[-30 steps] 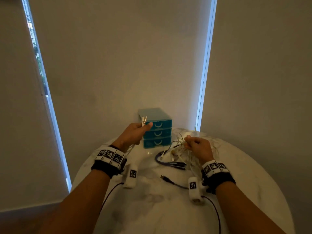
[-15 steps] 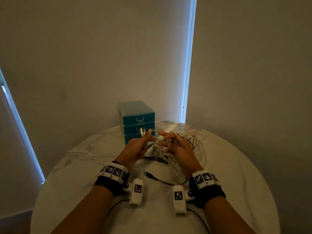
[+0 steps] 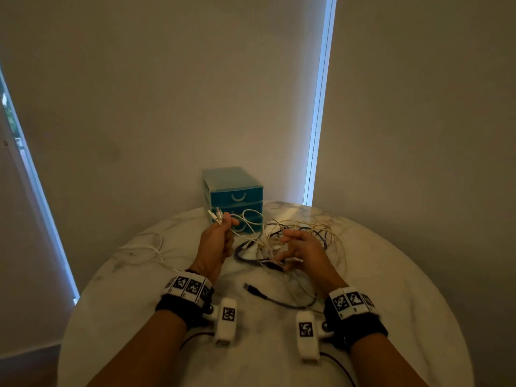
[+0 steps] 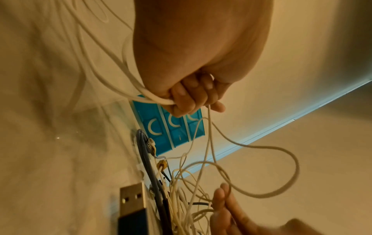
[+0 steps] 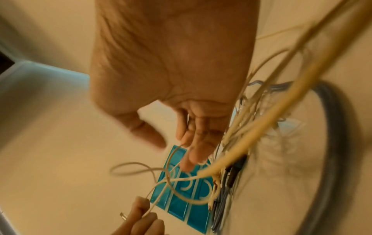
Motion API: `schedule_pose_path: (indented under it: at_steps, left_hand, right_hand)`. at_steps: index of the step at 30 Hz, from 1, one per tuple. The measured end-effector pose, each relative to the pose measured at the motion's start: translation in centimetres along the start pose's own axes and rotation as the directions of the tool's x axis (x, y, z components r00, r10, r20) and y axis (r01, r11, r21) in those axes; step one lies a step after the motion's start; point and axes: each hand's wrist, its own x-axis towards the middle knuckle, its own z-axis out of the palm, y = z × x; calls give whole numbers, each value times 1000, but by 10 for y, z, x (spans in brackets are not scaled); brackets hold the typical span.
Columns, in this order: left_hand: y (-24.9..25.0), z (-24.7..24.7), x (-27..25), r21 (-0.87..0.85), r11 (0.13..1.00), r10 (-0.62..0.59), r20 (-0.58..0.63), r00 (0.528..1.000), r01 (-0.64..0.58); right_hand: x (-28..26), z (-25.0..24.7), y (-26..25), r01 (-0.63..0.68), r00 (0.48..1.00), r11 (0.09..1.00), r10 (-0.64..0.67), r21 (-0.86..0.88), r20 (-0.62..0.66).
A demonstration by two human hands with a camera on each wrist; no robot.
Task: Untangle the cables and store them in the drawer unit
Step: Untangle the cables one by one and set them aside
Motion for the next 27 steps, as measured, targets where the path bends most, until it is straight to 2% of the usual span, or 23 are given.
schedule_pose_path:
  at_steps: [1,3,8,10,14,16,17,19,21,22,25,27]
  left_hand:
    - [2,0,-1,-6,1000,15,16,1000,-15]
    - [4,1,-2,1,999,36,64,997,-36]
    - [7,8,-8,102,991,61,225,973,-85]
    - [6,9,-9,135,985,68,243,968,-103]
    - [6,7,-9,131,984,85,235,968,-118]
    - [8,6,-10,97,988,92,228,969,-116]
    - [9,5,-9,64,991,99,215,972,-115]
    - [12,-1,-7,-26,994,106,160,981,-104]
    - [13,-10,-1,-103,992,84,70,994,-77]
    - [13,-14,3,-126,990,59,17,998,-56]
    - [12,-18,8,-126,992,-36,-93,995,24]
    - [12,-14,5,-28,997,-73,-118,990,70]
  right_hand:
    - [2,-2,-2,-21,999,997,24,77,-47]
    - [4,-5,-5,-29,993,994,40,106,-109]
    - [1,-7,-3,60,987,985,-83,-163,-139]
    - [-4,-2,-4,99,991,958,-120,-268,-63]
    - [-9,6,2,181,975,878,-102,-443,196]
    - [-5,5,10,239,959,866,-140,-440,245]
    - [-3,4,10,249,963,871,-175,-423,206]
    - [0,-5,4,224,973,916,-231,-333,19]
    - [3,-19,-6,184,961,973,-207,-138,-182]
    - [3,-25,-10,166,957,986,-162,-4,-240]
    - [5,-33,-17,224,947,926,-134,305,-291]
    - [4,-31,-20,297,937,887,-199,355,-286]
